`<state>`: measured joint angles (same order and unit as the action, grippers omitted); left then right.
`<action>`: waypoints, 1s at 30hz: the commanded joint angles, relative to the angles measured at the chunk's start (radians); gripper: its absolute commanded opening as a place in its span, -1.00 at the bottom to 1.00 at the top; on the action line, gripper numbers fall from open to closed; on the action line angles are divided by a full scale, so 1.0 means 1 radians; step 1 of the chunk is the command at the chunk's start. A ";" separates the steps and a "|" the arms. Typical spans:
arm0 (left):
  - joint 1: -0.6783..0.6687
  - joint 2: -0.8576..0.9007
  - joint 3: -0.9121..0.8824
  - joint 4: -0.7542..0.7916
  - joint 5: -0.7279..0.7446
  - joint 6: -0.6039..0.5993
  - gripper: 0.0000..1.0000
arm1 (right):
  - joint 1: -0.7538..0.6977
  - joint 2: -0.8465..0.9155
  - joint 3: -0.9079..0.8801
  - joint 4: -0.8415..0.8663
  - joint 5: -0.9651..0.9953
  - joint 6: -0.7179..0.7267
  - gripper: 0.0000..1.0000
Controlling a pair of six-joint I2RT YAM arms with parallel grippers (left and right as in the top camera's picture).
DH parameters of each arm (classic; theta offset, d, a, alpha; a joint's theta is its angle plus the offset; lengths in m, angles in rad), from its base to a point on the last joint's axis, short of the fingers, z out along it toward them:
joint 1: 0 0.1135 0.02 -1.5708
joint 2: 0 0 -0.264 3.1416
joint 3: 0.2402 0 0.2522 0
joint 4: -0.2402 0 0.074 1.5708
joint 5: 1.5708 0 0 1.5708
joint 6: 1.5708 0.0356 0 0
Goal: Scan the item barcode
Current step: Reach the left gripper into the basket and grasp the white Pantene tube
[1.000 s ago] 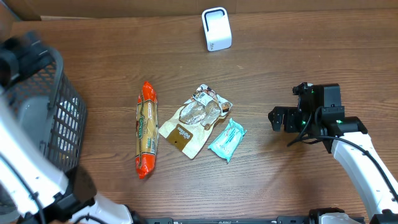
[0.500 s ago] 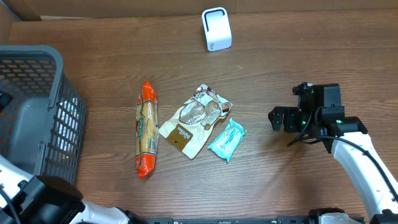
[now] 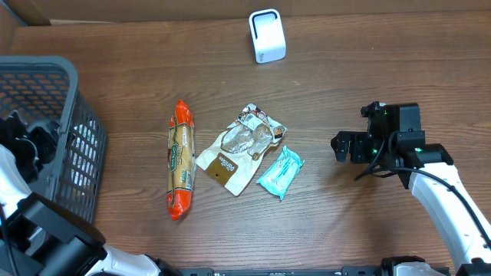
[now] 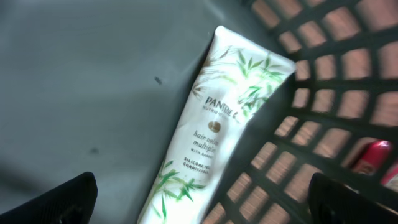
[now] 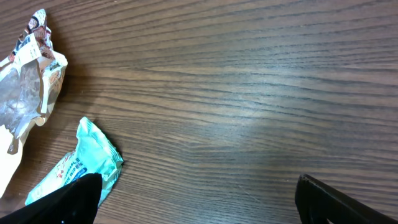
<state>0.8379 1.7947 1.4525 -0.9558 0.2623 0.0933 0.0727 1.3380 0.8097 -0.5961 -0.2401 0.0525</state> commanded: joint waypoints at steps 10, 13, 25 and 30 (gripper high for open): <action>-0.001 0.000 -0.322 0.325 0.020 0.095 0.87 | 0.005 -0.001 0.020 0.004 -0.008 0.000 1.00; -0.001 0.000 -0.352 0.365 0.019 0.094 0.70 | 0.005 -0.001 0.020 0.004 -0.008 0.000 1.00; -0.001 0.019 -0.410 0.423 0.021 0.093 0.10 | 0.005 -0.001 0.020 0.004 -0.008 0.000 1.00; -0.001 0.021 -0.410 0.426 0.025 0.082 -0.78 | 0.005 -0.001 0.020 0.004 -0.008 0.000 1.00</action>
<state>0.8448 1.7866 1.0817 -0.5186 0.3103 0.1791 0.0727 1.3380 0.8097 -0.5957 -0.2398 0.0521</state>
